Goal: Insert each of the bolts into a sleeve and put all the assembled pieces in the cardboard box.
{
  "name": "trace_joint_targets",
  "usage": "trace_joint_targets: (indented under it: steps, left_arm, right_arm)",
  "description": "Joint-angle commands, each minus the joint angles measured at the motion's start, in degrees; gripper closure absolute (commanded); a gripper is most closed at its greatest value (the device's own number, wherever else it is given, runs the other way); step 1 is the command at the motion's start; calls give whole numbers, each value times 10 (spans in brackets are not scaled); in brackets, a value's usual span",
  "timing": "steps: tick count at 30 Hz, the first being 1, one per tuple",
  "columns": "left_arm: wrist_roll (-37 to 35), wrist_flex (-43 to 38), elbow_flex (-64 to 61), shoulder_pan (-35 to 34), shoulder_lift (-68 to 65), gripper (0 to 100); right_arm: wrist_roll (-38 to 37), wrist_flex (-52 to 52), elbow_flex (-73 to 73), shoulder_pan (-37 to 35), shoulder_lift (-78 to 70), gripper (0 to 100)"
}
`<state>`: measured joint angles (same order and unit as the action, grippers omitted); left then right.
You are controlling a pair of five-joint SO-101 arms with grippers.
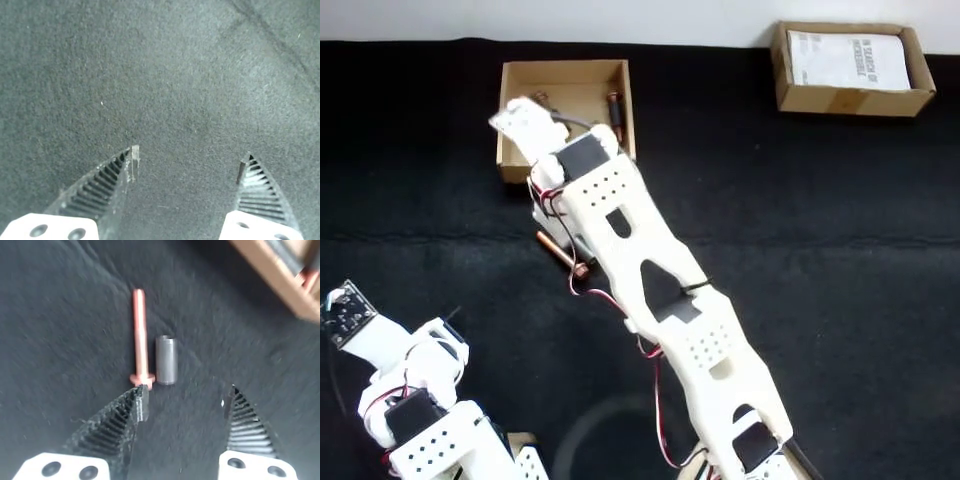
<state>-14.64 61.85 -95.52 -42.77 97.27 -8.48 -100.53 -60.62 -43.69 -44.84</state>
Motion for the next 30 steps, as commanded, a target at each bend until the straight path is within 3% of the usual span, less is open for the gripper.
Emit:
trace_joint_targets:
  steps: [1,12,25,30]
  left_arm:
    - [0,0,-3,-1,7,688]
    - [0,-1,-5,0,7,688]
    - [0,-2,-7,-2,8,688]
    - [0,3,-15,-2,39,688]
  right_arm:
    - [4,1,29,-2,49,771]
    - [4,152,189,7,49,771]
    - [4,261,307,15,49,777]
    - [4,294,349,14,49,967]
